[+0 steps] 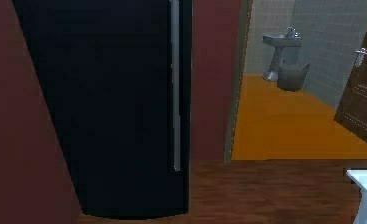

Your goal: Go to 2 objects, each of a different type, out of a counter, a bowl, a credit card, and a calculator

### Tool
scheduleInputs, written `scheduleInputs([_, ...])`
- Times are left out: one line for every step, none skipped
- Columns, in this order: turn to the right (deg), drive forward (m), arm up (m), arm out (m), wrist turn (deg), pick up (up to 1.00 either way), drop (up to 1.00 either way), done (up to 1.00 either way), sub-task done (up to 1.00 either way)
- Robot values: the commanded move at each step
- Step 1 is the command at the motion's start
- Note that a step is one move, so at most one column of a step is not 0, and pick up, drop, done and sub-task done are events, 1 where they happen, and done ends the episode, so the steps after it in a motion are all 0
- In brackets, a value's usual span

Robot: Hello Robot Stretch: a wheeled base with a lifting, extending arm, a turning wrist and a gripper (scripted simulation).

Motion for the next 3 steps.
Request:
scheduleInputs([0.0, 0.05, 0.0, 0.0, 0.0, 0.0, 0.0, 0.0, 0.0])
scheduleInputs([-45.0, 0.0, 0.0, 0.0, 0.0, 0.0, 0.0, 0.0, 0.0])
scheduleInputs([-45.0, 0.0, 0.0, 0.0, 0.0, 0.0, 0.0, 0.0, 0.0])
